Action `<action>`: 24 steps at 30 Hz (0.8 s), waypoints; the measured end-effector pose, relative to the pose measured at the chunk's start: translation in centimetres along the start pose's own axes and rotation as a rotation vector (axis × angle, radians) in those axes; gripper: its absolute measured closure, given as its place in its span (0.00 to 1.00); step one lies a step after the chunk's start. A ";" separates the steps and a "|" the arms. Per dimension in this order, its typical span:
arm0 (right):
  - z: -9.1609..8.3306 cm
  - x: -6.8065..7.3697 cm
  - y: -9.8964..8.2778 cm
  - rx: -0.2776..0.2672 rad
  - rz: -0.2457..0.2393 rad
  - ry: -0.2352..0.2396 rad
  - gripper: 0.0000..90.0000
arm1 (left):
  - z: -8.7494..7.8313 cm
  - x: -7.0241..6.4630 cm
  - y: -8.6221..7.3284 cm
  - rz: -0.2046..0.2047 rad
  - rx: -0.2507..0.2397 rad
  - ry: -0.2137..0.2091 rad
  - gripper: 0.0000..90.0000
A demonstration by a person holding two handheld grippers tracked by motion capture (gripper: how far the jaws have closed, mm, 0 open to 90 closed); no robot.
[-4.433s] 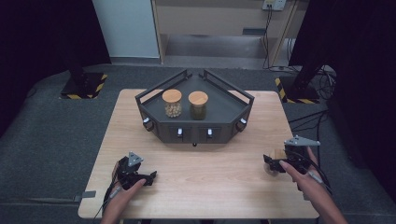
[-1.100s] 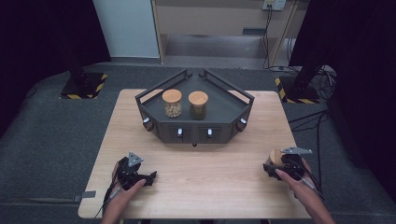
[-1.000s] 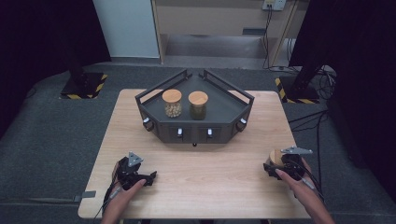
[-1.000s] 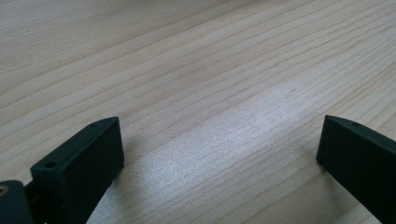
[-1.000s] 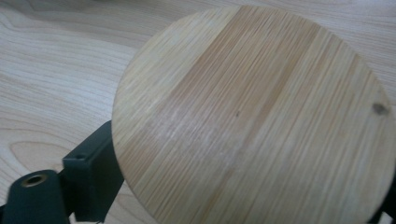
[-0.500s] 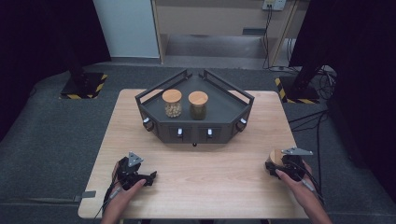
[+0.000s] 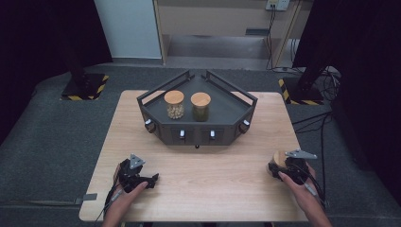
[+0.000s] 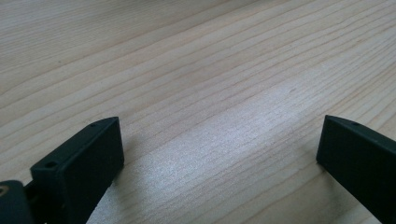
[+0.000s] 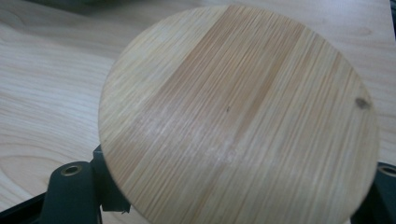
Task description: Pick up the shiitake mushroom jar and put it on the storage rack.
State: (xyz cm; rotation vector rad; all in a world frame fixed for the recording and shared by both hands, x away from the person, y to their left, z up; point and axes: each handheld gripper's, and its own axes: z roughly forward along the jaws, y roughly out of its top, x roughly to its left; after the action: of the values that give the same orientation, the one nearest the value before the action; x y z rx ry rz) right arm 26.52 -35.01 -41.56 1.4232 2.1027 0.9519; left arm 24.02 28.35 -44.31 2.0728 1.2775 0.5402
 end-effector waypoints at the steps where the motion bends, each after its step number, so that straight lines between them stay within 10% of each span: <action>1: -0.2 0.0 0.2 -0.005 -0.005 0.006 0.28 | 0.0 0.0 0.0 0.000 0.000 0.000 0.00; 24: -3.3 2.0 4.1 -0.039 -0.113 0.045 0.28 | 0.0 0.0 0.0 0.000 0.000 0.000 0.00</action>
State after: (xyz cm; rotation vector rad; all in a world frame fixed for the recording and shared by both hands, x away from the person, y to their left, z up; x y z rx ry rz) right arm 26.09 -33.15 -36.22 1.2607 2.1605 0.9830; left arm 24.02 28.36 -44.31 2.0728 1.2777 0.5398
